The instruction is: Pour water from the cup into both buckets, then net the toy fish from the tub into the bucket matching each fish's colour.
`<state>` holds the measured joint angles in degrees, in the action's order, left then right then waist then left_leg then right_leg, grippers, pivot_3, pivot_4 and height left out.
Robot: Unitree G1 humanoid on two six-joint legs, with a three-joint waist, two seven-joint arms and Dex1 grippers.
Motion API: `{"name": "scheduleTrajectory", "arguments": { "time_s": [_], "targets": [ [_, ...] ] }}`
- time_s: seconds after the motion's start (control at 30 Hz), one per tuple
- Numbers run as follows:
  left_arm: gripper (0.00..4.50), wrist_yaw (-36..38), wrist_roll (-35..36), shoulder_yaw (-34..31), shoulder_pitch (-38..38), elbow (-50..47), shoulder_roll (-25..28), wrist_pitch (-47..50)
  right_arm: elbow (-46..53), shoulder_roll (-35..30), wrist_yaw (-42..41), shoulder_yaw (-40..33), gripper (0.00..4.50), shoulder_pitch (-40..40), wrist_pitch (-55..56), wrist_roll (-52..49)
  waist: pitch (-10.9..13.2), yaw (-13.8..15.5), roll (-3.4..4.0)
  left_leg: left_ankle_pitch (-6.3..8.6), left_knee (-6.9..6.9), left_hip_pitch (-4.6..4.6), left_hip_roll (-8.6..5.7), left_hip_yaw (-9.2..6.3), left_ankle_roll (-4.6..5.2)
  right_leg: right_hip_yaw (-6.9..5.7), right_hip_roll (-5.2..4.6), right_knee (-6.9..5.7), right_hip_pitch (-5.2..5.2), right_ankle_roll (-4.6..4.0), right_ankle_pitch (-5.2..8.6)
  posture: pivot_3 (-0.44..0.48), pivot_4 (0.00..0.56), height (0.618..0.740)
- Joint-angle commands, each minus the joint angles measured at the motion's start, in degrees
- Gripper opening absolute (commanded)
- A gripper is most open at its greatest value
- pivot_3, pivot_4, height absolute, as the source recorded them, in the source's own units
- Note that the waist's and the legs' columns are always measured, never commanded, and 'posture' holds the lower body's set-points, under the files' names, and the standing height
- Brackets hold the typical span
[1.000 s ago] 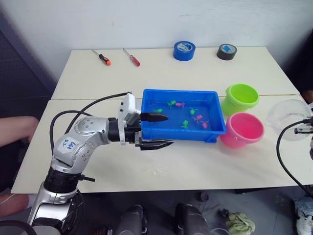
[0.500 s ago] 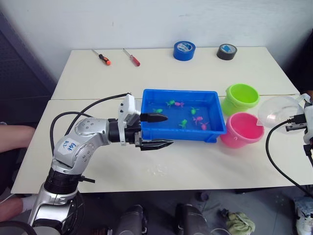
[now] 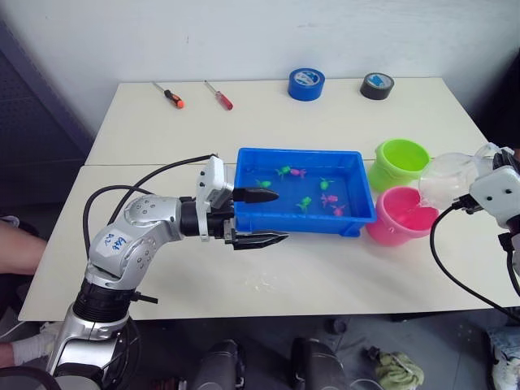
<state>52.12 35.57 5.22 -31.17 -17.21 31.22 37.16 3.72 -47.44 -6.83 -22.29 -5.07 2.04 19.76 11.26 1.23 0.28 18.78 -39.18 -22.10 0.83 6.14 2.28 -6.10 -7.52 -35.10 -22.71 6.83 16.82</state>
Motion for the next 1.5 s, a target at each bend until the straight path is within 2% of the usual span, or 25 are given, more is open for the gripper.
{"name": "scheduleTrajectory", "arguments": {
  "time_s": [0.03, 0.47, 0.7, 1.03, 1.23, 1.5],
  "targets": [
    [4.5, 0.2, -0.2, -0.9, -0.4, -1.5, 0.3, -1.0, 0.4, -1.6, 1.1, -1.1, 0.08, -0.6, 1.4, 1.1, 0.0, 0.0, 0.0, 0.0, 0.0, 0.0, 0.0, 0.0, 0.0, 0.0, 0.0, 0.0, 0.0, 0.0, 0.0, 0.0, 0.15, 0.74],
    [4.5, 0.3, -0.5, -0.6, -0.5, -0.9, 0.0, -1.9, -0.9, -5.4, 3.4, 0.8, 0.08, -0.7, 7.5, 8.9, 0.0, 0.0, 0.0, -0.01, 0.0, 0.0, 0.0, 0.0, -0.01, 0.0, 0.0, 0.0, 0.0, 0.0, 0.0, 0.0, 0.15, 0.74],
    [4.5, -0.2, -0.4, -0.9, -0.7, -0.4, -0.2, -1.8, -4.1, -3.2, 3.8, -0.9, 0.08, -1.0, 5.8, 6.2, 0.0, 0.0, 0.0, -0.02, 0.0, 0.0, 0.0, -0.01, -0.01, -0.01, 0.0, 0.0, 0.01, 0.0, 0.0, 0.0, 0.15, 0.74],
    [4.5, -1.2, -0.9, -1.0, -3.1, 2.0, -1.0, -1.8, -6.7, 5.3, 2.5, -7.6, 0.08, -3.2, -7.5, -7.7, 0.0, -0.1, 0.0, -0.05, 0.0, 0.0, 0.0, -0.03, 0.01, -0.03, 0.01, -0.01, 0.03, 0.0, 0.0, 0.0, 0.15, 0.74],
    [4.5, -1.2, -1.3, -1.0, -4.4, 2.9, -1.5, -1.8, -6.1, 10.4, 3.0, -12.4, 0.08, -8.2, -18.4, -17.8, 0.0, -0.1, 0.0, -0.05, 0.0, 0.0, 0.0, -0.03, 0.01, -0.02, 0.01, -0.04, 0.02, 0.0, 0.0, 0.0, 0.15, 0.74],
    [4.5, -1.2, -2.2, -0.8, -5.6, 4.0, -2.4, -2.2, -5.6, 12.5, 5.4, -11.3, 0.08, -16.2, -27.2, -22.6, 0.0, -0.2, 0.01, -0.05, 0.0, -0.01, 0.0, -0.02, 0.01, -0.02, 0.01, -0.08, -0.01, 0.0, 0.0, 0.0, 0.15, 0.74]
  ]
}}
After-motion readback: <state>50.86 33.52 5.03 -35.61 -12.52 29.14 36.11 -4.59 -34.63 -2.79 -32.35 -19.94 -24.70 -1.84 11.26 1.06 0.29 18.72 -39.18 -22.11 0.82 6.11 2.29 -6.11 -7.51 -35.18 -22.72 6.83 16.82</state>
